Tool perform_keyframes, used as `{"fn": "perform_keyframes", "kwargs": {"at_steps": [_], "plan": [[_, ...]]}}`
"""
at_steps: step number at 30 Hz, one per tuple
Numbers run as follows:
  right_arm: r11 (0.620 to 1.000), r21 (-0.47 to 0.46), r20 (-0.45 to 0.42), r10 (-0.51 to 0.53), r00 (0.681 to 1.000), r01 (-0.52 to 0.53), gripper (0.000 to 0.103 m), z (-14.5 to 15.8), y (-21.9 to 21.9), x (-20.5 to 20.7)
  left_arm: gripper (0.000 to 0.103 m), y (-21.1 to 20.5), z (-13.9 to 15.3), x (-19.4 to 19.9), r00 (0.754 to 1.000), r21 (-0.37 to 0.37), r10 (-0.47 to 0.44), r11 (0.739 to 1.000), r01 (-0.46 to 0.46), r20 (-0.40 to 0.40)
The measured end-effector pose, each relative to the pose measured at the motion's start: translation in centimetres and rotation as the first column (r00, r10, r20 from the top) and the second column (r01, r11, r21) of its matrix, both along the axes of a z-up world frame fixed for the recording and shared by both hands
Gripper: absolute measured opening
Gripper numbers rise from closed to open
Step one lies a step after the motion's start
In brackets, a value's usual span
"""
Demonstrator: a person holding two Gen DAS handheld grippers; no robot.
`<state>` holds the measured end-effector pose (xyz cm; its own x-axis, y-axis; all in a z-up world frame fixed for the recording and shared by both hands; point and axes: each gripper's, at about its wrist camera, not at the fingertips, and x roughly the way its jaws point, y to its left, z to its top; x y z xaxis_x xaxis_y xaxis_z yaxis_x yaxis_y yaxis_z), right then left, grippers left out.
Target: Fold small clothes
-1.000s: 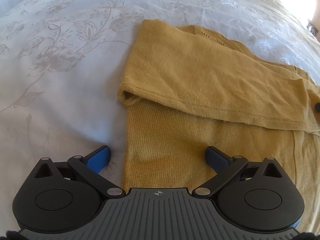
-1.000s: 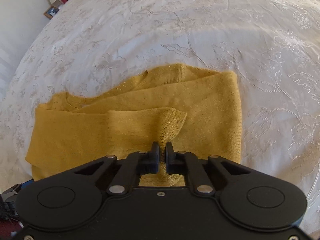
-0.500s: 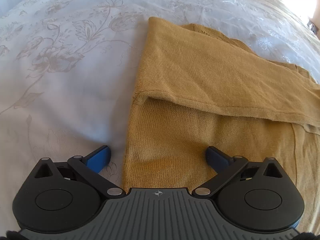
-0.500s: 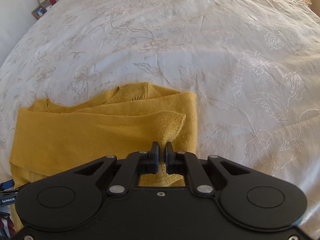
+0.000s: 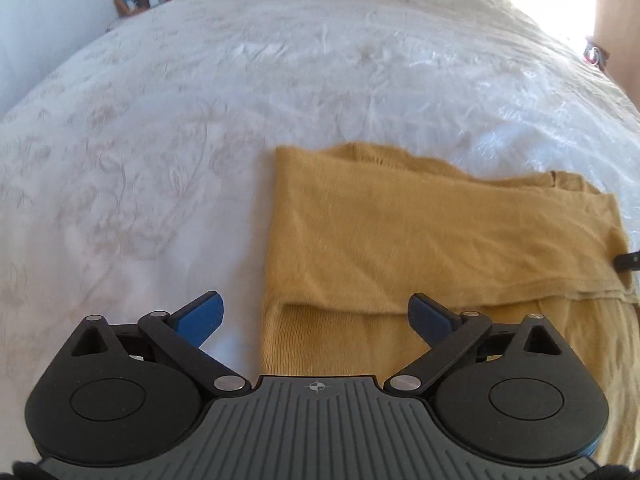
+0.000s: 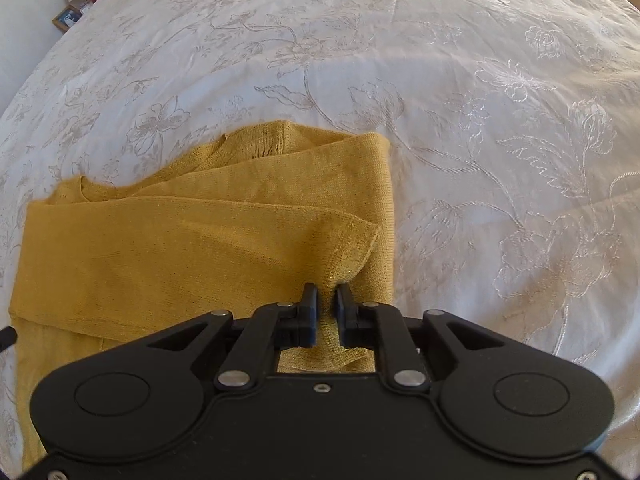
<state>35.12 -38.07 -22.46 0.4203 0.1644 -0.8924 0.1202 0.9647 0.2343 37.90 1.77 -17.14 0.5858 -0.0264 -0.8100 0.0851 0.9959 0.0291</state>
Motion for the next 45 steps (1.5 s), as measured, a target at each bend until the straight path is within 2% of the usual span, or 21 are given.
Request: {"fn": "perform_keyframes", "kwargs": {"at_steps": [5, 8, 10, 12, 15, 19, 20, 22, 27, 28, 30, 36, 39, 42, 43, 45], "plan": [[1.000, -0.004, -0.005, 0.003, 1.000, -0.003, 0.021, -0.3, 0.0, 0.2, 0.100, -1.2, 0.2, 3.9, 0.999, -0.003, -0.026, 1.000, 0.026, 0.030], [1.000, -0.006, -0.005, 0.004, 1.000, -0.004, 0.024, -0.2, -0.1, 0.2, 0.101, -1.8, -1.2, 6.4, 0.999, 0.046, -0.043, 0.998, 0.042, 0.012], [1.000, -0.012, 0.000, 0.004, 1.000, -0.004, 0.032, -0.2, -0.1, 0.1, 0.101, -1.9, -2.6, 8.0, 0.999, 0.081, -0.046, 0.996, 0.048, -0.027], [1.000, -0.021, 0.007, 0.011, 1.000, -0.010, 0.046, -0.1, -0.1, 0.1, 0.101, -1.5, -3.8, 9.1, 0.997, 0.121, -0.030, 0.992, 0.038, -0.069], [0.999, -0.047, 0.020, 0.023, 1.000, -0.022, 0.053, 0.4, -0.1, 0.0, 0.103, 0.2, -5.0, 10.2, 0.996, 0.158, 0.030, 0.987, -0.017, -0.080], [0.994, -0.112, 0.108, 0.033, 0.994, -0.021, 0.065, 2.0, 0.3, -0.5, 0.103, 3.0, -4.9, 10.8, 0.986, 0.116, 0.148, 0.983, -0.139, -0.075], [0.993, -0.116, 0.131, 0.048, 0.990, -0.033, 0.069, 2.3, 0.5, -0.5, 0.103, 3.3, -5.0, 10.9, 0.984, 0.107, 0.159, 0.983, -0.150, -0.078], [0.990, -0.127, 0.149, 0.082, 0.985, -0.063, 0.071, 2.4, 1.0, 0.1, 0.103, 3.7, -5.3, 11.2, 0.984, 0.091, 0.155, 0.985, -0.147, -0.092], [0.988, -0.140, 0.102, 0.074, 0.992, -0.059, 0.071, 0.2, 0.8, 2.9, 0.103, 4.2, -5.9, 12.1, 0.981, 0.058, 0.164, 0.986, -0.159, -0.102], [0.989, -0.144, 0.082, 0.054, 0.995, -0.042, 0.071, -0.5, 0.3, 3.4, 0.103, 4.3, -5.9, 12.1, 0.980, 0.047, 0.169, 0.985, -0.165, -0.103], [0.995, -0.093, 0.061, -0.013, 0.998, 0.019, 0.077, -1.9, -1.5, 3.8, 0.103, 4.4, -6.2, 12.3, 0.981, 0.033, 0.166, 0.986, -0.163, -0.105], [0.987, -0.077, 0.067, -0.137, 0.988, 0.142, 0.078, -1.1, -3.6, 3.5, 0.103, 4.9, -6.3, 12.6, 0.982, 0.010, 0.153, 0.988, -0.153, -0.115], [0.989, -0.056, 0.110, -0.129, 0.986, 0.136, 0.079, -0.2, -3.5, 3.3, 0.103, 4.9, -6.4, 12.4, 0.982, 0.009, 0.157, 0.988, -0.157, -0.105], [0.990, -0.089, 0.071, -0.104, 0.992, 0.111, 0.080, -1.0, -3.0, 4.3, 0.103, 4.8, -6.4, 12.2, 0.982, 0.006, 0.164, 0.986, -0.164, -0.093], [0.989, -0.113, 0.048, -0.095, 0.994, 0.100, 0.082, -1.7, -3.0, 4.8, 0.103, 4.8, -6.4, 12.2, 0.982, 0.005, 0.165, 0.986, -0.165, -0.092], [0.986, -0.139, 0.041, -0.086, 0.995, 0.091, 0.091, -2.6, -3.0, 5.2, 0.103, 4.8, -6.4, 12.2, 0.982, 0.001, 0.165, 0.986, -0.165, -0.091]]}}
